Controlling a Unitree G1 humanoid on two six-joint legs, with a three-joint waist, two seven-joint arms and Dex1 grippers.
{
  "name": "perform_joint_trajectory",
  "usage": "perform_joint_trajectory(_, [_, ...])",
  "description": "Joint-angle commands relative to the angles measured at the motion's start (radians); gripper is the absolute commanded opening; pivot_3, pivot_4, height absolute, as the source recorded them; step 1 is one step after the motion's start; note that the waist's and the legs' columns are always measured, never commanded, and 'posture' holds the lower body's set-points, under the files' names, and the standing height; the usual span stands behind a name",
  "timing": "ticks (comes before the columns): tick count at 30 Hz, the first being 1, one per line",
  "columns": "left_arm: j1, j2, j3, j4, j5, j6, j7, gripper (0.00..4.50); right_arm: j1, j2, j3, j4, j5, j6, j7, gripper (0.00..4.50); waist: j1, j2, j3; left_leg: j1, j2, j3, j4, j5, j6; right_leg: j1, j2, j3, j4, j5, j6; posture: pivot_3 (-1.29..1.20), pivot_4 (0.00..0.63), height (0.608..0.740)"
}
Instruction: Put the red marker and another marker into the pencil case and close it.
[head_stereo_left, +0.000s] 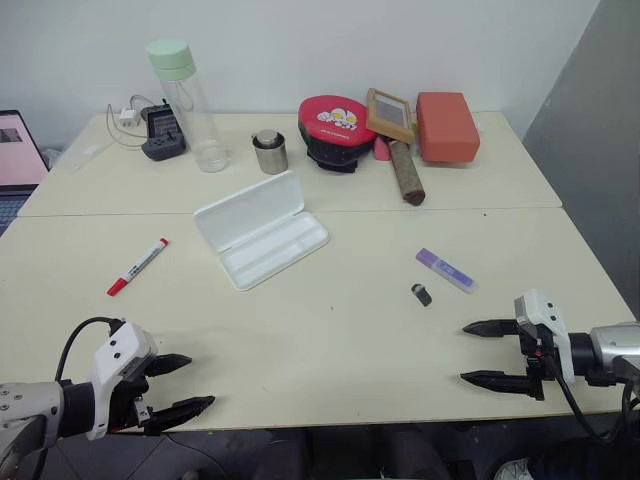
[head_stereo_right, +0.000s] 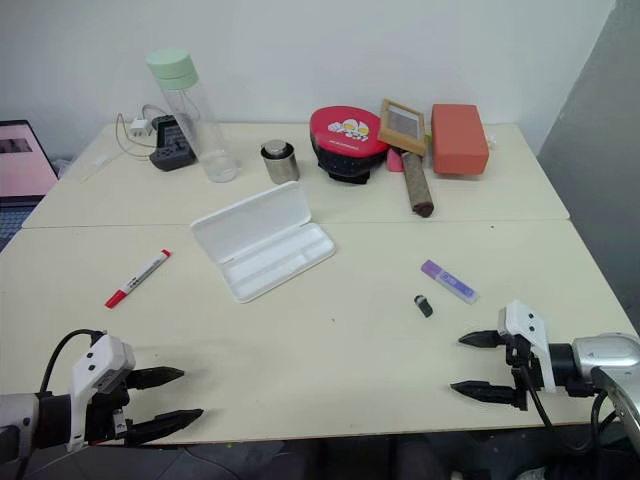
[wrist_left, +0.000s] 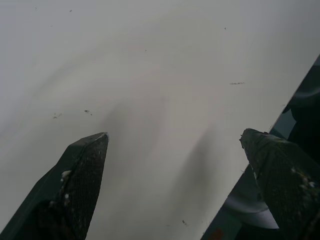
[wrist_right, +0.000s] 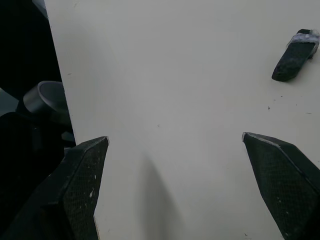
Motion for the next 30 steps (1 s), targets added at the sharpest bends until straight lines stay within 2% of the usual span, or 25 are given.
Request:
perform_joint_trajectory(1, [0.001, 0.001, 0.034, -0.008, -0.016, 0.000, -0.004, 4.50, 0.000, -0.013, -0.008, -0.030, 0.022, 0.001, 0.015, 4.49, 0.000, 0.000, 0.000, 0.000, 0.000, 0.000, 0.000, 0.000, 0.000, 0.000, 0.000, 0.000, 0.000, 0.000, 0.000, 0.00, 0.150, 0.740])
perform_joint_trajectory(14, [0.003, 0.007, 0.003, 0.000, 0.005, -0.002, -0.009, 4.50, 0.025, -0.018, -0.022, -0.052, 0.033, 0.006, 0.011, 4.49, 0.000, 0.000, 0.000, 0.000, 0.000, 0.000, 0.000, 0.000, 0.000, 0.000, 0.000, 0.000, 0.000, 0.000, 0.000, 0.00, 0.150, 0.740])
perform_joint_trajectory(30, [-0.095, -0.012, -0.030, 0.020, -0.023, 0.043, 0.038, 4.50, -0.018, 0.001, -0.023, -0.059, 0.069, 0.015, -0.006, 4.49, 0.000, 0.000, 0.000, 0.000, 0.000, 0.000, 0.000, 0.000, 0.000, 0.000, 0.000, 0.000, 0.000, 0.000, 0.000, 0.00, 0.150, 0.740])
